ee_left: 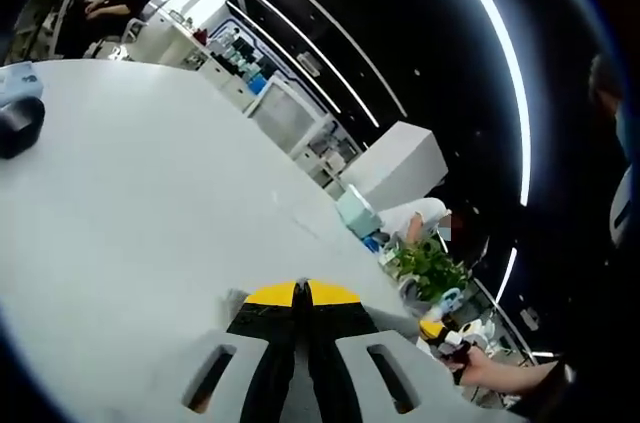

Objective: Fold the towel on the table until its edges align and the towel forms a compact rectangular stack.

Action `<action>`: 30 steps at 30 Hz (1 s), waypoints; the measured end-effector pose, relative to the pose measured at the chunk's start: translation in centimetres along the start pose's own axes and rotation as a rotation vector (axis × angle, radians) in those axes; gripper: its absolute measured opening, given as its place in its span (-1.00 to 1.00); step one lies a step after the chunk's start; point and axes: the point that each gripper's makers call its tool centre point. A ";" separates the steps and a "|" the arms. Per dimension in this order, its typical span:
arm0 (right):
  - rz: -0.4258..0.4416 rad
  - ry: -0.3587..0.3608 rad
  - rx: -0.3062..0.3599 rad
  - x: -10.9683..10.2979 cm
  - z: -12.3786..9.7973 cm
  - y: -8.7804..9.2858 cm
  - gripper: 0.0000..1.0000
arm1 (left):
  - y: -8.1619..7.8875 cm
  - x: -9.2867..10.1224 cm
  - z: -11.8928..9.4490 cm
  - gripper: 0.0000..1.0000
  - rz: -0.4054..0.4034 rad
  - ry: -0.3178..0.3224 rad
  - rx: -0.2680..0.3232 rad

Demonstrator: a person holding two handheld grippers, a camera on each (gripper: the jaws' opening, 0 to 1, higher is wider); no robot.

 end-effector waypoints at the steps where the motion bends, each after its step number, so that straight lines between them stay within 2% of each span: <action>1: 0.004 0.003 0.002 0.1 0.1 0.0 -1.00 | 0.0 -0.1 0.1 -0.96 0.001 -0.002 -0.003; 8: -0.001 0.044 -0.022 1.2 0.8 0.7 -1.00 | 0.4 -1.0 0.8 -0.96 0.053 -0.035 -0.014; 10: 0.002 0.058 -0.031 1.7 0.8 1.0 -1.00 | 0.9 -1.7 1.0 -0.96 0.179 -0.084 -0.043; 11: 0.002 0.061 -0.035 1.8 0.8 1.1 -1.00 | 1.0 -1.8 1.2 -0.96 0.202 -0.097 -0.047; 16: 0.004 0.077 -0.037 2.7 0.7 1.0 -1.00 | 0.7 -1.7 1.8 -0.96 0.171 -0.080 -0.025; 20: -0.002 0.086 -0.041 3.1 0.9 1.2 -1.00 | 1.0 -2.1 2.4 -0.95 0.185 -0.094 -0.028; 23: -0.027 0.095 -0.046 3.2 1.1 1.3 -1.00 | 0.9 -2.0 2.8 -0.94 0.231 -0.091 -0.002; 24: -0.049 0.105 -0.053 3.3 1.2 1.4 -1.00 | 0.4 -1.4 3.0 -0.93 0.277 -0.058 0.034; 26: -0.090 0.113 -0.066 3.3 1.3 1.6 -1.00 | 0.6 -0.8 3.1 -0.77 0.289 -0.042 0.025; 27: -0.092 0.116 -0.067 3.3 1.3 1.6 -0.99 | 0.4 -0.7 3.2 -0.68 0.315 -0.040 0.040; 29: -0.094 0.120 -0.067 3.5 1.3 1.6 -0.97 | 0.4 -1.2 3.3 -0.64 0.360 -0.075 0.042; 30: -0.100 0.137 -0.060 3.8 1.3 1.4 -0.93 | 0.8 -1.5 3.3 -0.63 0.352 -0.080 0.022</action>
Point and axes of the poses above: the point that each gripper's makers call its tool centre point, and the gripper's own axes: z roughly forward along the fingers, x roughly to its right, y roughly out of its underside, and after that the axes turned 10 degrees about -y, right-handed
